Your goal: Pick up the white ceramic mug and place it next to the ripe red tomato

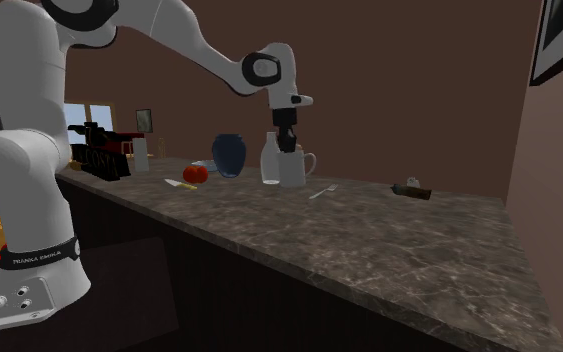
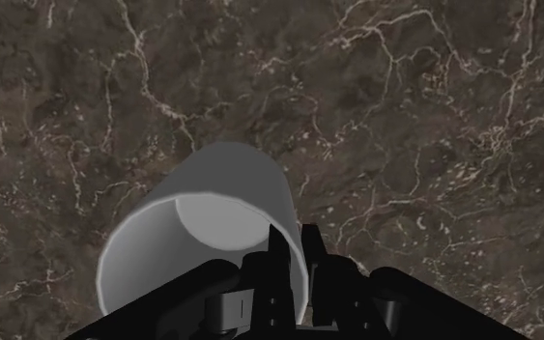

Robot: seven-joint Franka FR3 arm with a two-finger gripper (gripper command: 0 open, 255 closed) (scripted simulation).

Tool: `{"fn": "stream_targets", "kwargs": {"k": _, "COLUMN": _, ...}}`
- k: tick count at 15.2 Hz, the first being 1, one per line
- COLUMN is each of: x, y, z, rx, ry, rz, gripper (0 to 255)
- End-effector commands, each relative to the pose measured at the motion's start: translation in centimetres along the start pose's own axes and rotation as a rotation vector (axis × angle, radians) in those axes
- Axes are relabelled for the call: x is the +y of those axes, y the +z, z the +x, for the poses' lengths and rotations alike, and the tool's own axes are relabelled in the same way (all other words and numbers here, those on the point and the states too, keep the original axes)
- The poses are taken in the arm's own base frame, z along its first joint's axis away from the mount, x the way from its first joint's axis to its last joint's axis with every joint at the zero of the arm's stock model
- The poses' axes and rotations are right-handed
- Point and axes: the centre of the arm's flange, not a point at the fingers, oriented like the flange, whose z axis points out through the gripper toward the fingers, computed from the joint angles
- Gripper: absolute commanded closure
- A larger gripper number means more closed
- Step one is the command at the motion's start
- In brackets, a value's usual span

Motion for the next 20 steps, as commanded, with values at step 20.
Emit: {"fn": "stream_targets", "kwargs": {"k": 20, "x": -5.4, "y": -8.2, "z": -5.1, "rx": 0.0, "ry": 0.0, "rz": 0.0, "gripper": 255}}
